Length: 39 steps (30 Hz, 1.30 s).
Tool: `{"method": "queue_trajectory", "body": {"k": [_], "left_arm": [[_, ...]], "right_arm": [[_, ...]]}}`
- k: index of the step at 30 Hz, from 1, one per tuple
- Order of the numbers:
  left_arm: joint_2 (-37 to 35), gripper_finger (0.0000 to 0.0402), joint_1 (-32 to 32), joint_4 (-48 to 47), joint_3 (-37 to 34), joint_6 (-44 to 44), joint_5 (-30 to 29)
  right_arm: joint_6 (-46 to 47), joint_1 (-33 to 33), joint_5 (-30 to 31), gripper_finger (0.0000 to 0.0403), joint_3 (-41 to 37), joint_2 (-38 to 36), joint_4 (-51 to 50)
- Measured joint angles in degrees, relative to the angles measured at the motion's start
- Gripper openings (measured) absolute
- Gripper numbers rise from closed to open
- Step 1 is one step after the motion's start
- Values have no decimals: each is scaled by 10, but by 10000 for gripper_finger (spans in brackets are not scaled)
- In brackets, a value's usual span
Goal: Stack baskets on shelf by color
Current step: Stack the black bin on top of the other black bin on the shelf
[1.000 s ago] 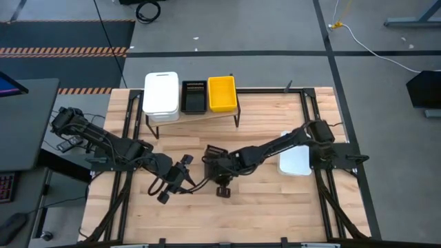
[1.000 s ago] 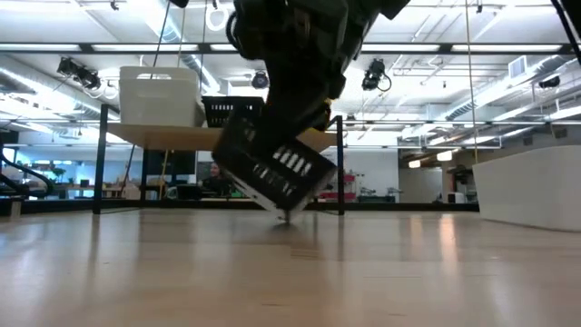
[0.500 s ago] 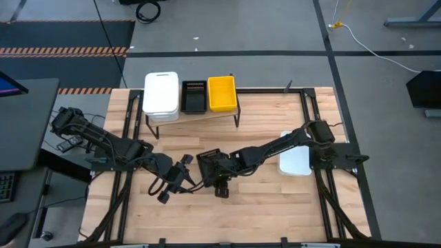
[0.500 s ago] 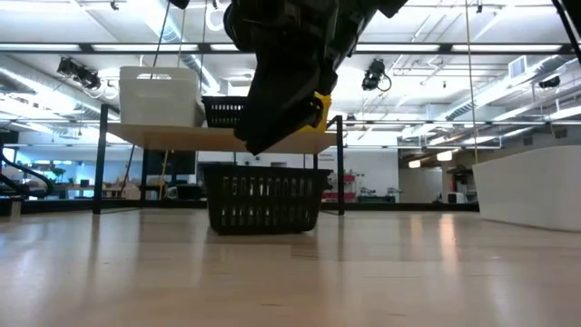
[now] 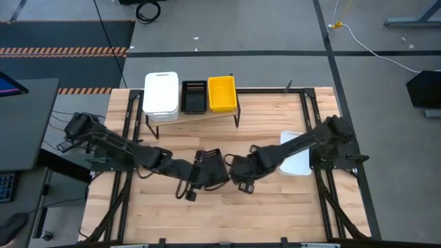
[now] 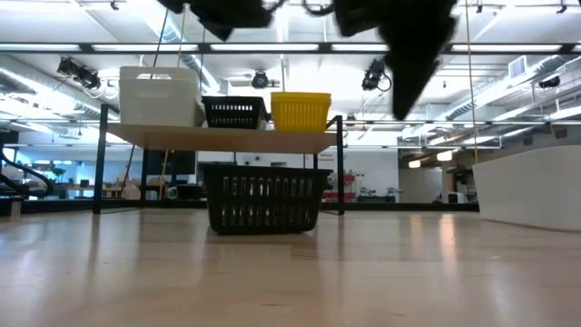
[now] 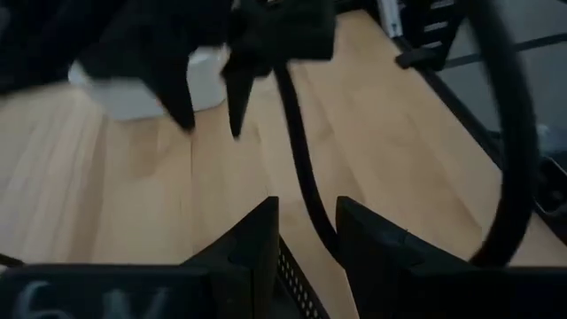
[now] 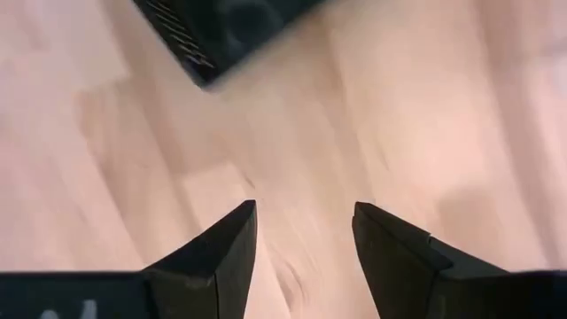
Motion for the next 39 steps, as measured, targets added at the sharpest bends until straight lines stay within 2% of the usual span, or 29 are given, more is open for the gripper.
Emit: {"method": "queue_trajectory", "body": {"k": [8, 10, 13, 18, 21, 22, 28, 35, 39], "left_arm": [[89, 121, 1, -59, 75, -79, 54], [101, 121, 1, -82, 92, -95, 56], [121, 121, 0, -175, 97, -110, 64], [142, 121, 15, -202, 105, -169, 51], [166, 121, 24, -209, 98, -171, 50], [166, 121, 27, -185, 100, -168, 52], [166, 121, 26, -152, 102, -169, 88], [173, 121, 9, -142, 105, -192, 85], [194, 121, 7, -139, 105, -197, 62]], "right_arm": [[154, 97, 70, 192, -1, -11, -140], [192, 118, 84, 192, -5, -11, -172], [241, 147, 100, 192, -15, -19, -214], [323, 184, 135, 192, -24, -17, -275], [333, 204, 167, 192, -27, -25, -271], [338, 208, 175, 192, -27, -27, -274], [353, 224, 196, 192, -27, -43, -274], [362, 229, 227, 192, -27, -52, -274], [362, 229, 230, 192, -27, -52, -274]]}}
